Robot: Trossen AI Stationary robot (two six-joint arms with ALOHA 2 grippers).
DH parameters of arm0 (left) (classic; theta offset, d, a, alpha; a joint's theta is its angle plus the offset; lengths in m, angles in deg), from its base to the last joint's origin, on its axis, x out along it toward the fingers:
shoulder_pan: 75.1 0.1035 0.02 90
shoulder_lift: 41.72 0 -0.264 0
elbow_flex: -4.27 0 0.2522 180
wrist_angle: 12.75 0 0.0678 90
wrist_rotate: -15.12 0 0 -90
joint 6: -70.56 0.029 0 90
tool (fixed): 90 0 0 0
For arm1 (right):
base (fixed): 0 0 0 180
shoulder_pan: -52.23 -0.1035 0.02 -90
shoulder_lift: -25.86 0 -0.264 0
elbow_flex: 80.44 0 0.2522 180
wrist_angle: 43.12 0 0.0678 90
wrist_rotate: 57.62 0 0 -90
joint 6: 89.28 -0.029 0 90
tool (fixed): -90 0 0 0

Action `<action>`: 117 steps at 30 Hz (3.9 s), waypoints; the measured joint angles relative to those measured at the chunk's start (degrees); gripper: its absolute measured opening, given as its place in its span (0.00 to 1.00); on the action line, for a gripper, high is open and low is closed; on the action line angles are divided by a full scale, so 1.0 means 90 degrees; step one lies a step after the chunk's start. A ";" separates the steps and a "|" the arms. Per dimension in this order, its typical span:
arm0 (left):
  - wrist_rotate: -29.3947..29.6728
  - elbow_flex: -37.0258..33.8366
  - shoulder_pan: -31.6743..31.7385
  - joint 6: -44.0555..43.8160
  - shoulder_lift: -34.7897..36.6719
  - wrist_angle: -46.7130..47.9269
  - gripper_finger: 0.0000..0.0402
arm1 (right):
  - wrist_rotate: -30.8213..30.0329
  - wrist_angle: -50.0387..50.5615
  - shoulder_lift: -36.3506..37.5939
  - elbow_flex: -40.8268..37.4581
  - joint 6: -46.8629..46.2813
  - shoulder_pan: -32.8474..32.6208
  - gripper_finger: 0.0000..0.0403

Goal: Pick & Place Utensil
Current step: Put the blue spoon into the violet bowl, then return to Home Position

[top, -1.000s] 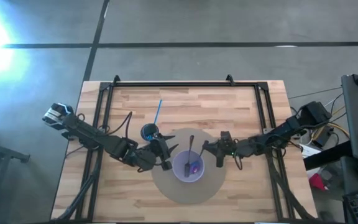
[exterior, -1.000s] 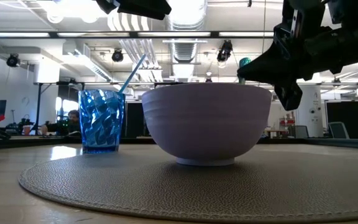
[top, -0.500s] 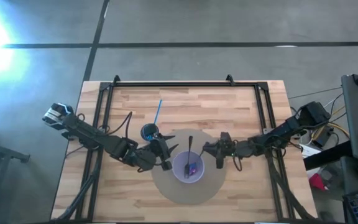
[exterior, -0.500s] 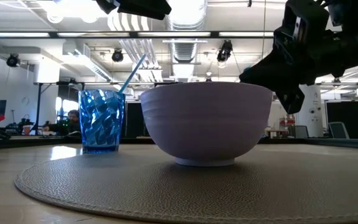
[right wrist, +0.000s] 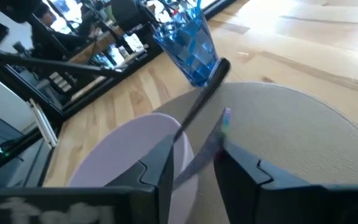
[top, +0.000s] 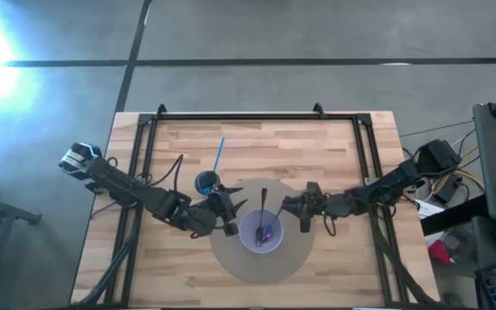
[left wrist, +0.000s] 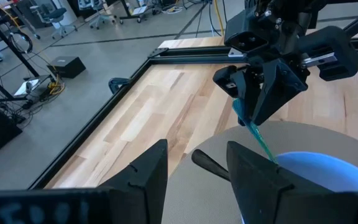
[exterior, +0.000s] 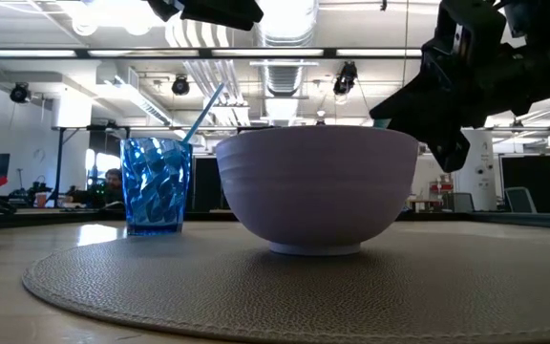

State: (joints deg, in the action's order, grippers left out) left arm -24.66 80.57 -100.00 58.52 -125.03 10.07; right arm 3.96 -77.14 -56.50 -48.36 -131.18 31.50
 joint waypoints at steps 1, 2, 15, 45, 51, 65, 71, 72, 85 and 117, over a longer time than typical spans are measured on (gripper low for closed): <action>-0.0002 0.0000 0.0000 0.0002 0.0000 -0.0001 0.39 | 0.0000 0.0128 0.0058 0.0000 -0.0007 0.0000 0.27; -0.0002 0.0000 0.0000 0.0001 0.0000 0.0000 0.39 | -0.0002 0.0225 0.0101 -0.0002 -0.0012 0.0000 0.27; -0.0002 0.0000 0.0005 0.0002 0.0000 0.0000 0.39 | 0.0007 0.1211 0.0958 -0.0002 0.0011 0.0000 0.34; -0.2806 -0.0195 0.0703 0.0329 0.2003 0.1016 0.39 | 0.0345 0.1941 0.4036 -0.0002 0.3299 0.0025 0.29; -0.3624 -0.1139 0.1014 0.0501 0.2844 0.0423 0.37 | 0.0367 0.1947 0.4824 -0.0002 0.4315 0.0285 0.26; -0.4012 -0.3476 0.1309 0.0659 0.5311 -0.0643 0.04 | 0.1024 0.4537 0.5812 0.0687 0.4430 0.1065 0.04; -0.4027 -0.4285 0.1309 0.0687 0.6291 -0.0722 0.01 | 0.1217 0.5312 0.5902 0.1049 0.4925 0.1117 0.02; -0.4065 -0.4414 0.1309 0.0687 0.6440 -0.0761 0.00 | 0.1216 0.5429 0.5955 0.1101 0.4980 0.1117 0.02; -0.4698 -0.6085 0.1309 0.0952 0.7978 -0.1898 0.00 | 0.1217 0.6145 0.7127 0.0567 0.4790 0.1112 0.02; -0.4249 -0.6900 0.1309 0.1527 0.8733 -0.2179 0.00 | 0.1953 0.3909 0.8248 -0.1980 0.5574 0.1121 0.02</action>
State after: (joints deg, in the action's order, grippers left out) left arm -62.90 18.48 -88.22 72.26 -46.43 -9.54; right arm 21.53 -41.95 17.74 -66.18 -81.02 41.59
